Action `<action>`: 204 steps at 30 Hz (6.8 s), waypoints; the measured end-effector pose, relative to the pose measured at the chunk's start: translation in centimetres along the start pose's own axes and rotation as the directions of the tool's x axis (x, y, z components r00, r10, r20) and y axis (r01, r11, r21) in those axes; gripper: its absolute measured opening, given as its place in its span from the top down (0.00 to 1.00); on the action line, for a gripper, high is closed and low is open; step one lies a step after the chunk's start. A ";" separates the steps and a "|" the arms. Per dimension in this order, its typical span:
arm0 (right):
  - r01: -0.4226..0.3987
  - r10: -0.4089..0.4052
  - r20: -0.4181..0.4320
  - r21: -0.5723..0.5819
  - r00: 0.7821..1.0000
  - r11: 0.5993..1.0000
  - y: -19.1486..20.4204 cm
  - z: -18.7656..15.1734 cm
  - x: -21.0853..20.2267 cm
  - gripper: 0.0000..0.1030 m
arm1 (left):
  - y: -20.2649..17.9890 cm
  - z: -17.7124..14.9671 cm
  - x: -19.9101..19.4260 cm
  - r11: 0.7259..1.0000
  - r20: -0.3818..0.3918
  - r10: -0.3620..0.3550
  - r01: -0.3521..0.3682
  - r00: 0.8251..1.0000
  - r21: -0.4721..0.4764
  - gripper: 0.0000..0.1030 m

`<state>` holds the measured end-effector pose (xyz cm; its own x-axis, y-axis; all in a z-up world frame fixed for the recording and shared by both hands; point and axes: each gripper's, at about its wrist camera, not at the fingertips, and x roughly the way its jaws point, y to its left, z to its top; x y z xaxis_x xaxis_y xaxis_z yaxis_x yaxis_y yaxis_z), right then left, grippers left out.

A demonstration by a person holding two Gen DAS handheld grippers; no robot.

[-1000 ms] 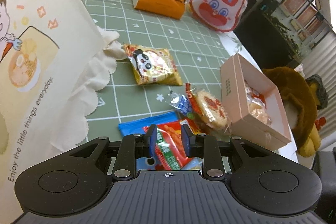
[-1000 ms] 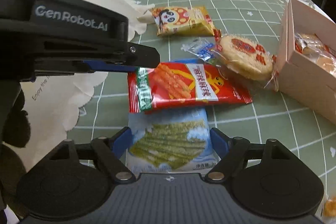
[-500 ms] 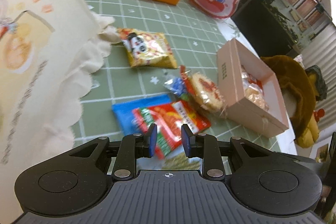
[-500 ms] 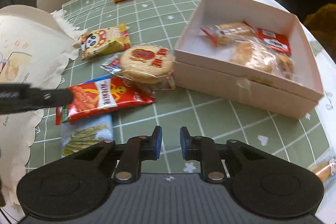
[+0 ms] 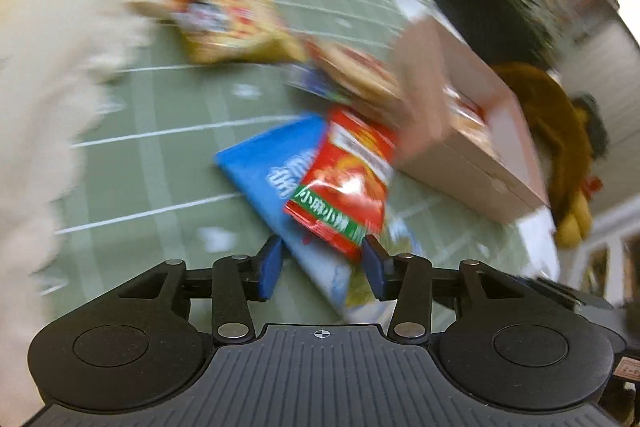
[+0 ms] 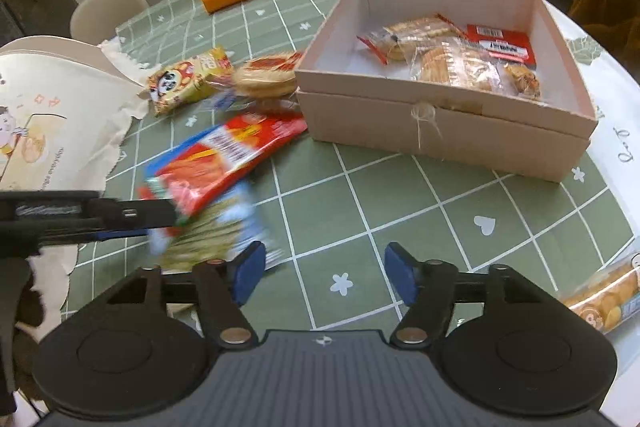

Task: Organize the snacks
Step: 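Lower the left gripper onto the red spicy-strip bag and close it, then lift the red spicy-strip bag with left while right grasps the blue seaweed bag, then hold the red spicy-strip bag with left while right lifts the blue seaweed bag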

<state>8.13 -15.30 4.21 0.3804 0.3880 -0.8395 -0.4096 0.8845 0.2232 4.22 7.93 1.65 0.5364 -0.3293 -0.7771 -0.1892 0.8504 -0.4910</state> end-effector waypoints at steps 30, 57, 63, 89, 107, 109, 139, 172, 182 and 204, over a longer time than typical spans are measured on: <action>0.123 -0.124 0.023 0.033 0.992 0.992 -1.6 -0.4 0.7 0.27 | -7.5 5.0 6.2 0.894 0.110 0.183 -0.212 0.977 0.394 0.44; -0.010 0.019 0.045 -0.198 0.999 0.980 3.4 2.7 2.2 0.26 | 2.5 4.1 -0.4 0.984 0.063 0.073 -0.082 0.995 0.158 0.50; -0.023 0.009 -0.038 -0.392 0.999 0.919 8.6 1.8 3.7 0.25 | 3.8 3.4 -1.1 0.991 0.047 0.071 -0.076 0.996 0.109 0.51; 0.117 -0.101 -0.075 0.263 0.992 0.958 0.2 1.0 1.9 0.05 | 0.3 1.1 -1.0 0.990 0.019 0.038 -0.040 0.999 0.132 0.51; 0.274 -0.274 -0.013 0.107 0.962 0.956 2.5 1.5 3.7 0.12 | 1.2 0.4 -1.0 0.995 0.010 0.028 -0.028 1.000 0.098 0.51; 0.234 -0.234 0.008 0.036 0.972 0.972 2.5 0.4 2.9 0.17 | 1.1 0.4 -0.9 0.995 0.005 0.025 -0.026 1.000 0.097 0.51; 0.050 0.001 -0.092 0.548 0.996 0.835 -5.6 -0.1 1.0 0.18 | -5.0 -3.5 1.7 0.969 -0.141 -0.101 0.130 0.985 0.210 0.51; 0.139 -0.143 0.095 0.041 0.985 0.989 -1.0 -3.7 -4.9 0.24 | -6.8 -5.8 1.1 0.893 -0.003 0.122 -0.109 0.993 0.436 0.50; 0.123 -0.131 0.116 0.075 0.985 0.990 -2.5 -4.6 -5.8 0.24 | -7.8 -6.5 -0.3 0.891 0.025 0.124 -0.122 0.992 0.438 0.51; 0.168 -0.184 0.129 0.128 0.974 0.978 -3.5 -4.6 -6.3 0.23 | -11.3 -7.1 3.8 0.806 -0.021 0.252 -0.197 0.968 0.558 0.35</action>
<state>3.38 -22.04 6.48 0.5531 0.2488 -0.7951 -0.2305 0.9628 0.1409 2.53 -5.89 1.48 0.4539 -0.1135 -0.8838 0.2008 0.9794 -0.0226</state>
